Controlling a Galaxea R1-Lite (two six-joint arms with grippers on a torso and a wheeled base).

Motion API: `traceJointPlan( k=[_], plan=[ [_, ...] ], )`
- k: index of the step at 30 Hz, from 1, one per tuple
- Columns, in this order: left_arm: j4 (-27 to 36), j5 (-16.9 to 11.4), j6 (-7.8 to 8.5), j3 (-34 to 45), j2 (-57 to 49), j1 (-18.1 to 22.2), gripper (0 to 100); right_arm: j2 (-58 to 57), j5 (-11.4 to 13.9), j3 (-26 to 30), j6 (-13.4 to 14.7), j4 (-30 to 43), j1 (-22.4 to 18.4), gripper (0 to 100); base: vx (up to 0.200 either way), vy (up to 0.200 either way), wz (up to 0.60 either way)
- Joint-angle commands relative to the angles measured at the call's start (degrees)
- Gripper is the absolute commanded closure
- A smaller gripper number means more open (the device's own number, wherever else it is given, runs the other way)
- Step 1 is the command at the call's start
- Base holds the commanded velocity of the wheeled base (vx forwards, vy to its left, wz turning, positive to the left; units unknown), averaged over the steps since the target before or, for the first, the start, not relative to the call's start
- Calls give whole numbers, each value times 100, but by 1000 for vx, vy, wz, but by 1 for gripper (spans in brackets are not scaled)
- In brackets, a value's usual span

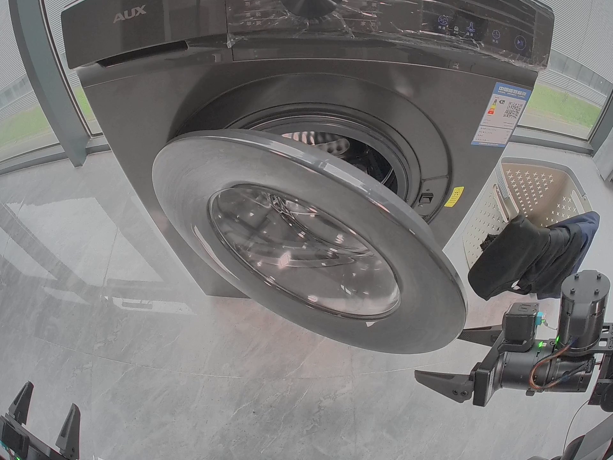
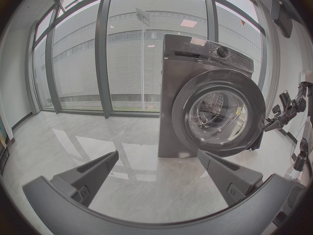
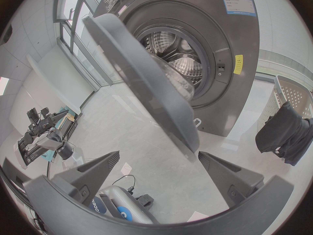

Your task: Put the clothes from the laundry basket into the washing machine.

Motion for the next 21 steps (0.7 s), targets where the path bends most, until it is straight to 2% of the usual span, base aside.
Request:
traceJointPlan(
  k=[1,6,9,15,21],
  plan=[
    [0,2,-1,92,-60,0,0,-32,65,170,7,-242,81,0,0,0,0],
    [0,2,-1,92,-60,0,0,20,-5,213,-63,-330,-59,0,0,0,0],
    [0,2,-1,92,-60,0,0,55,-58,126,-107,-330,-297,0,0,0,0],
    [0,2,-1,92,-60,0,0,310,-41,-182,-89,-330,-288,0,-200,0,0],
    [0,2,-1,92,-60,0,0,513,-5,-358,-54,-339,-112,0,0,0,0]
  ],
)
